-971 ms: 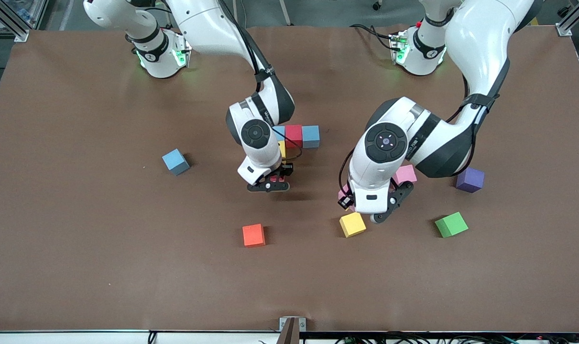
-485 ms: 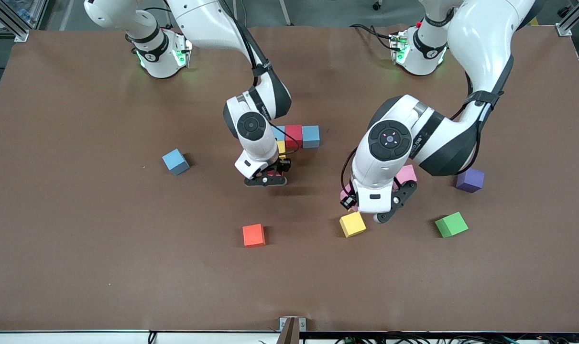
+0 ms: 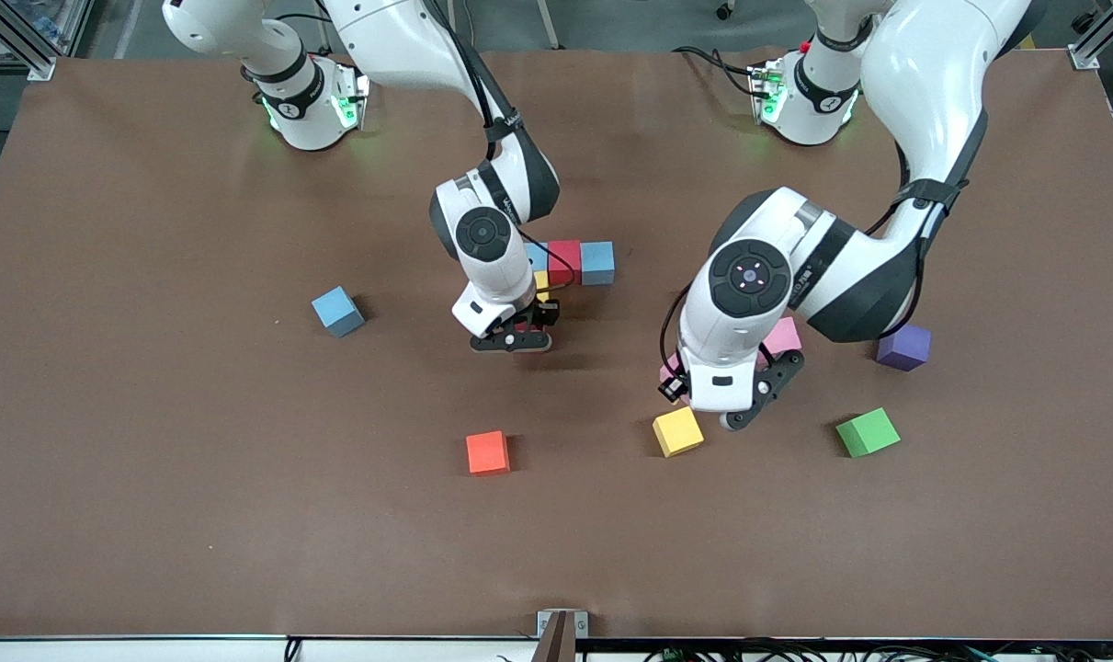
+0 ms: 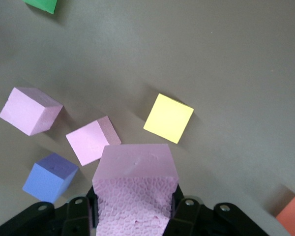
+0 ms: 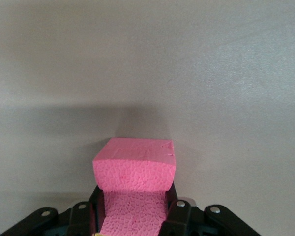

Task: Arrange 11 blocks into digit 3

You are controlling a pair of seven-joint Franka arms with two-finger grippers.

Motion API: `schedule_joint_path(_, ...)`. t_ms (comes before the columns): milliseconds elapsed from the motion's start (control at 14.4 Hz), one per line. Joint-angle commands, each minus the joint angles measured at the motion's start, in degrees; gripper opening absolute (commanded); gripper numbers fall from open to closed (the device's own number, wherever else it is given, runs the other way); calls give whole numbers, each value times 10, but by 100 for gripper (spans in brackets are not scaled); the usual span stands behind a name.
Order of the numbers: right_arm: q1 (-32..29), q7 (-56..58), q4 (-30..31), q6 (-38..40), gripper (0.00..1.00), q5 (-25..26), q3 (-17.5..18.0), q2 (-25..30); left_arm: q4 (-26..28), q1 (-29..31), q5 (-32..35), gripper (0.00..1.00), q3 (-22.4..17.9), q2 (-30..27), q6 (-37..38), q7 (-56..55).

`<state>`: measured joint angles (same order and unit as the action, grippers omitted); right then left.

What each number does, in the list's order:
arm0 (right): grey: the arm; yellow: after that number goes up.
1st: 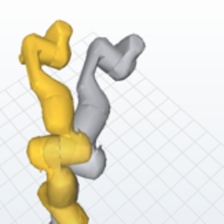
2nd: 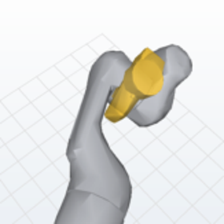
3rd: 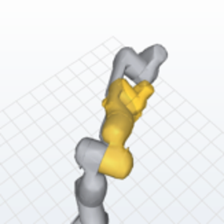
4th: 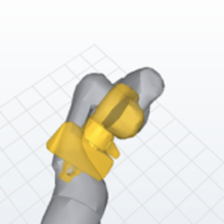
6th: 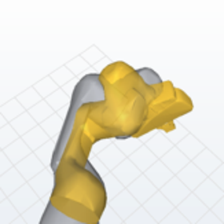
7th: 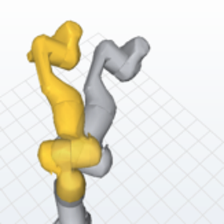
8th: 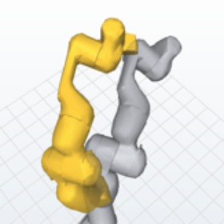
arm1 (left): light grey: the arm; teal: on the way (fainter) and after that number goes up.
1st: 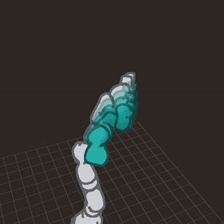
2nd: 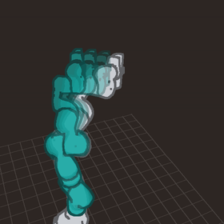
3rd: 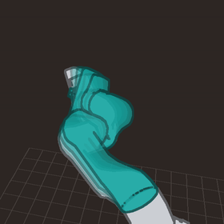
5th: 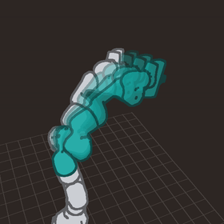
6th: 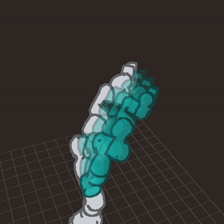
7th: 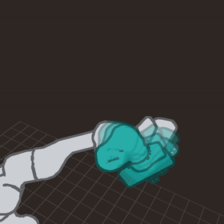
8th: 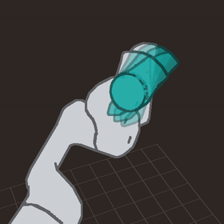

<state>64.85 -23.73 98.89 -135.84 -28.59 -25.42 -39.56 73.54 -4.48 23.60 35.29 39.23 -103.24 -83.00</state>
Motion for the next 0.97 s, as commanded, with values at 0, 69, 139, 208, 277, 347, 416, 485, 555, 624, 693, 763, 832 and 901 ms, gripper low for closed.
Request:
schedule_joint_path(0, 12, 4, 25, -16, 0, -15, 0, 17, 6, 4, 3, 15, 0, -2, 2, 11)
schedule_joint_path(69, 12, 4, 25, -15, 0, -15, 2, 17, 6, 1, 4, 15, 0, 1, 1, 10)
schedule_joint_path(139, 12, 4, 25, -15, 0, -15, 4, 17, 6, -2, 7, 15, -1, 1, -1, 10)
schedule_joint_path(208, 12, 5, 26, -14, 0, -15, 4, 17, 6, -1, 8, 16, -1, 1, -2, 10)
schedule_joint_path(277, 12, 6, 26, -14, 0, -15, 4, 17, 6, 1, 8, 16, -1, 3, -2, 10)
schedule_joint_path(347, 12, 7, 26, -10, 0, -15, 4, 17, 9, 4, 8, 16, -1, 2, -2, 9)
schedule_joint_path(416, 12, 8, 27, -7, 0, -15, 4, 17, 9, 4, 8, 16, -1, 2, -2, 8)
schedule_joint_path(485, 12, 9, 27, -8, 0, -15, 4, 18, 9, 3, 8, 16, -1, 2, -3, 7)
schedule_joint_path(555, 12, 8, 27, -8, 0, -15, 4, 17, 9, 4, 8, 16, -1, 2, -3, 9)
schedule_joint_path(624, 12, 7, 28, -8, 0, -15, 4, 18, 8, 4, 9, 16, -1, 1, -3, 10)
schedule_joint_path(693, 12, 7, 28, -7, 0, -15, 5, 18, 8, 4, 9, 16, -1, 1, -3, 10)
schedule_joint_path(763, 13, 5, 28, -7, 0, -15, 5, 18, 8, 4, 9, 16, -1, -1, -3, 9)
schedule_joint_path(832, 16, 4, 28, -7, 0, -15, 5, 18, 8, 4, 9, 16, -1, -1, -3, 9)
schedule_joint_path(901, 18, 4, 28, -4, 0, -15, 4, 18, 8, 4, 9, 16, -1, -1, -3, 3)
